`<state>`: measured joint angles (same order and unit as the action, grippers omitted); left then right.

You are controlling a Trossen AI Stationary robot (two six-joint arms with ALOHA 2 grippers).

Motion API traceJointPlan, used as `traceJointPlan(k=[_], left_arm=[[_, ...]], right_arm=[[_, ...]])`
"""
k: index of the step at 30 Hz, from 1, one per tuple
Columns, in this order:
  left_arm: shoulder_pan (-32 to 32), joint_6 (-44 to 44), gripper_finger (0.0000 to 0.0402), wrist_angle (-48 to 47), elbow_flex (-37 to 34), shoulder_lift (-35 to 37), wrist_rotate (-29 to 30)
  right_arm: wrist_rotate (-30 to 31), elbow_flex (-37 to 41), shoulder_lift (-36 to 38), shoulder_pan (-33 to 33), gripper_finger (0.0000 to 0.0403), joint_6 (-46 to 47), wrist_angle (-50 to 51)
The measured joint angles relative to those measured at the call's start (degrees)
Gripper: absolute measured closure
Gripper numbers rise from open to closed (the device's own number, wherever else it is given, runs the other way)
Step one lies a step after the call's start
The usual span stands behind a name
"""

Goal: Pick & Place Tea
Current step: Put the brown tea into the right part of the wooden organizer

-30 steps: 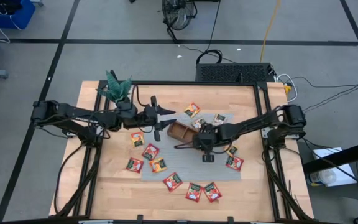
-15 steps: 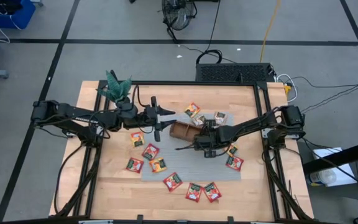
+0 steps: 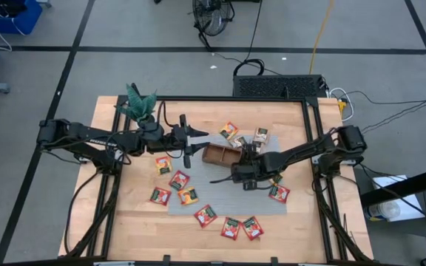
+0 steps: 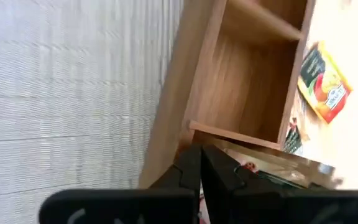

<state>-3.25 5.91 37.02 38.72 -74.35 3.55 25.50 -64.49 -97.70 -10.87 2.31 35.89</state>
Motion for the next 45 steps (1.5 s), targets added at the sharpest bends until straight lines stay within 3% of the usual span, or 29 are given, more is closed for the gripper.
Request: traceJointPlan(k=[4,8,12,15,21,27,36,45], left_arm=[[0.0,-0.1,0.0245,0.0,0.0,0.0,0.0],[0.0,-0.1,0.0245,0.1,0.0,0.0,0.0],[0.0,-0.2,0.0245,0.1,0.0,0.0,0.0],[0.0,-0.2,0.0245,0.1,0.0,0.0,-0.1],[0.0,-0.2,0.0245,0.1,0.0,0.0,-0.1],[0.0,-0.2,0.0245,0.1,0.0,0.0,-0.2],[0.0,-0.2,0.0245,0.1,0.0,0.0,-0.2],[0.0,-0.2,0.0245,0.1,0.0,0.0,-0.2]], right_arm=[[0.4,0.0,5.4,-1.2,0.0403,0.9,0.9],[7.3,2.7,13.6,-1.9,0.0403,4.0,3.4],[15.5,11.2,23.6,-1.3,0.0402,7.6,2.6],[16.4,19.4,29.9,0.2,0.0388,8.7,-0.5],[10.4,32.0,32.2,6.0,0.0289,3.7,-14.0],[9.7,34.6,28.0,16.7,0.0199,-6.4,-22.0],[-11.6,34.6,26.2,31.9,0.0199,-7.8,-27.8],[-16.6,34.5,22.7,37.2,0.0193,-9.0,-31.7]])
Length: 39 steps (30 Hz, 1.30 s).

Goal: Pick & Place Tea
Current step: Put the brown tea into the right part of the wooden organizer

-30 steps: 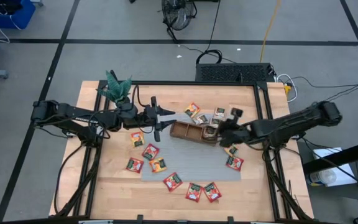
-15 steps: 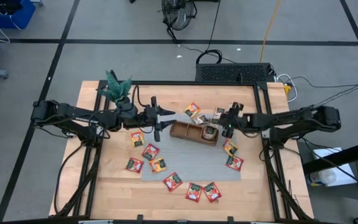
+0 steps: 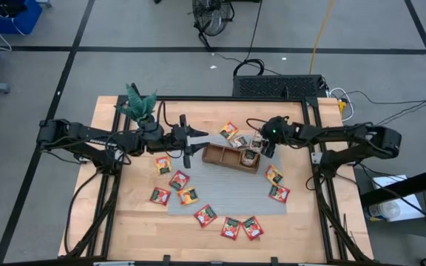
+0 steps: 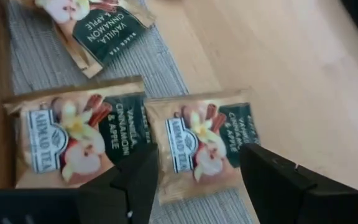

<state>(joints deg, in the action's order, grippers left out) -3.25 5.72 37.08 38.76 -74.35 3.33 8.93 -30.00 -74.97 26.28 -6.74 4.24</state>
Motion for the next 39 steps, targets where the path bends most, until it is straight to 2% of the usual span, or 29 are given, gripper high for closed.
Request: traceJointPlan(k=[8,13,17,23,25,32,39], left_arm=[[0.0,0.0,0.0245,0.0,0.0,0.0,0.0],[0.0,0.0,0.0245,0.0,0.0,0.0,0.0],[0.0,0.0,0.0245,0.0,0.0,0.0,0.0],[0.0,0.0,0.0245,0.0,0.0,0.0,0.0],[0.0,0.0,0.0245,0.0,0.0,0.0,0.0],[0.0,0.0,0.0245,0.0,0.0,0.0,0.0],[0.0,0.0,0.0245,0.0,0.0,0.0,0.0]], right_arm=[[0.2,-0.3,-7.6,0.4,0.0195,-1.3,-2.2],[0.2,-0.3,-9.3,0.4,0.0217,-1.3,-2.9],[0.0,-0.2,-9.4,0.4,0.0263,-1.0,-2.7],[-1.2,-0.1,-9.5,0.3,0.0371,-1.0,-2.1],[-1.2,-0.1,-9.5,0.3,0.0393,-1.3,-2.0],[1.0,0.0,-7.9,-0.5,0.0401,-1.5,-2.8],[8.8,0.2,0.5,-4.3,0.0402,-1.2,0.3]])
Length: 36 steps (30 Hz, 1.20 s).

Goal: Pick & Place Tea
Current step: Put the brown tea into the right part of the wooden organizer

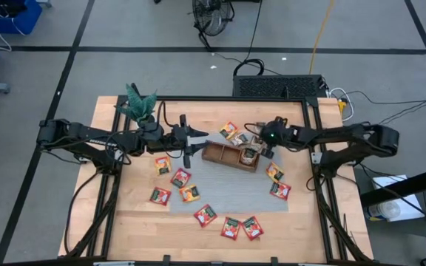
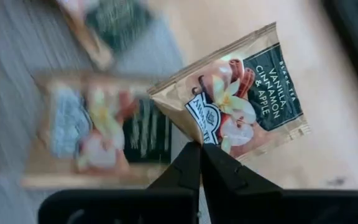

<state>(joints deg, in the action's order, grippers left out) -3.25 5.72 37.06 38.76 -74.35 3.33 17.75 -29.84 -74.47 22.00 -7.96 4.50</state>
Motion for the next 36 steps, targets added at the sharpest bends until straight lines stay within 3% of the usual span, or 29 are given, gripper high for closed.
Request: traceJointPlan(k=[9,17,19,27,36], left_arm=[[0.0,0.0,0.0245,0.0,0.0,0.0,0.0],[0.0,0.0,0.0245,0.0,0.0,0.0,0.0],[0.0,0.0,0.0245,0.0,0.0,0.0,0.0],[0.0,0.0,0.0245,0.0,0.0,0.0,0.0],[0.0,0.0,0.0245,0.0,0.0,0.0,0.0]], right_arm=[[10.8,-0.1,9.8,-9.1,0.0403,4.5,3.8],[31.8,-4.6,11.9,-24.8,0.0403,6.2,9.6],[34.5,-7.3,10.7,-28.6,0.0403,8.0,12.0],[34.6,-13.6,1.6,-39.6,0.0403,16.8,13.0],[34.5,-14.0,-9.1,-43.6,0.0403,29.9,14.0]])
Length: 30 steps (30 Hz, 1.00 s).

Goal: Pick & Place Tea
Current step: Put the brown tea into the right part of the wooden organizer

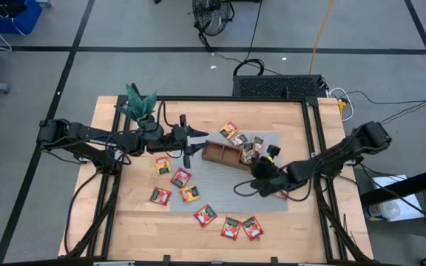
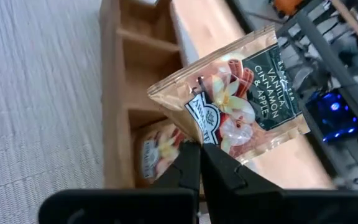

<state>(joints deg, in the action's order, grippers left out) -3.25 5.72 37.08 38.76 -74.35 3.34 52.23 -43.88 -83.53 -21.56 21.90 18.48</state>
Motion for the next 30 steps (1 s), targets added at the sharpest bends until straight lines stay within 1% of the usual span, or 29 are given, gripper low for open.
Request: traceJointPlan(k=[6,15,19,30], left_arm=[[0.0,0.0,0.0245,0.0,0.0,0.0,0.0],[0.0,0.0,0.0245,0.0,0.0,0.0,0.0],[0.0,0.0,0.0245,0.0,0.0,0.0,0.0],[0.0,0.0,0.0245,0.0,0.0,0.0,0.0]], right_arm=[[-2.8,0.0,-2.2,0.1,0.0403,2.8,0.3],[-2.8,0.0,-2.4,0.1,0.04,2.5,1.6],[-2.8,0.0,-2.4,0.7,0.0383,2.4,1.6],[-2.8,0.0,-2.4,1.7,0.0318,0.9,1.5]])
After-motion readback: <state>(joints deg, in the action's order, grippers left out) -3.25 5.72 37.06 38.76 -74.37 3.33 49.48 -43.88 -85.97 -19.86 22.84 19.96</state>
